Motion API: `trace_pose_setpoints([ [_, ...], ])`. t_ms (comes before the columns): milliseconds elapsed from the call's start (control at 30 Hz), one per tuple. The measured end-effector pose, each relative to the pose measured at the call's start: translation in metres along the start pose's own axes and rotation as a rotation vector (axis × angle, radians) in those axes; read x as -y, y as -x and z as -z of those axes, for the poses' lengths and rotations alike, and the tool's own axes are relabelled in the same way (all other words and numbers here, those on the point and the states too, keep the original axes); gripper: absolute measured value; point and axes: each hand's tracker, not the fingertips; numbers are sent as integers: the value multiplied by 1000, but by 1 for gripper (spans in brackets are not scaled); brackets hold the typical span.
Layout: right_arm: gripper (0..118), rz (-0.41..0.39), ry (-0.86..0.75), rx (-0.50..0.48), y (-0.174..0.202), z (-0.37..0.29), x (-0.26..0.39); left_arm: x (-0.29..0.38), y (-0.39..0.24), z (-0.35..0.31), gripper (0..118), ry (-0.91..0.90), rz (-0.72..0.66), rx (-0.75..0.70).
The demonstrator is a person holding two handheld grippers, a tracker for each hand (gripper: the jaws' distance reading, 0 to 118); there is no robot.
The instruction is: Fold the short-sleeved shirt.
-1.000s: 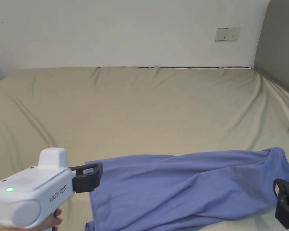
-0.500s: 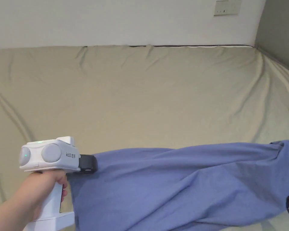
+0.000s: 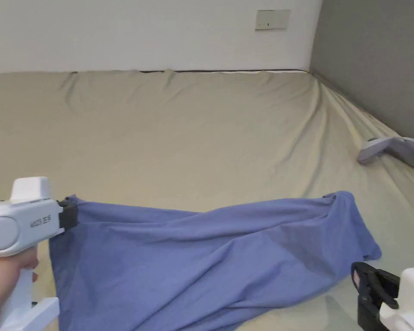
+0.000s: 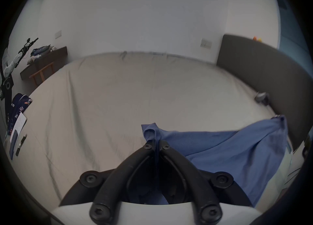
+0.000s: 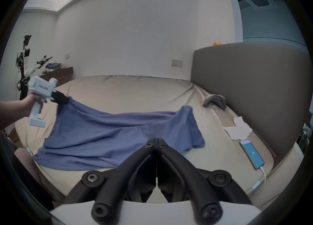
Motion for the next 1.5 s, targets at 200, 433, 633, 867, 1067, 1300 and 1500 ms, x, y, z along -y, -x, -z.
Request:
trace_pose_setpoints([
  [200,56,190,177,28,-44,34,4,-21,9,-37,1,-67,19,65],
  [433,105,370,296,182,-116,146,13,-35,23,-41,1,-95,24,85],
  [633,103,488,386,126,-143,208,21,-31,30,-33,1,-70,4,63],
  [867,7,146,329,13,-72,209,0,-24,25,-25,1,-41,49,55],
  [1067,7,200,169,40,-81,172,-27,-41,32,-40,0,-85,42,60],
  [1300,7,168,-6,42,-113,98,-93,-66,33,-114,0,-229,-28,22],
  [1500,7,66,-212,110,-110,29,-158,-96,57,-162,0,-307,-64,-34],
])
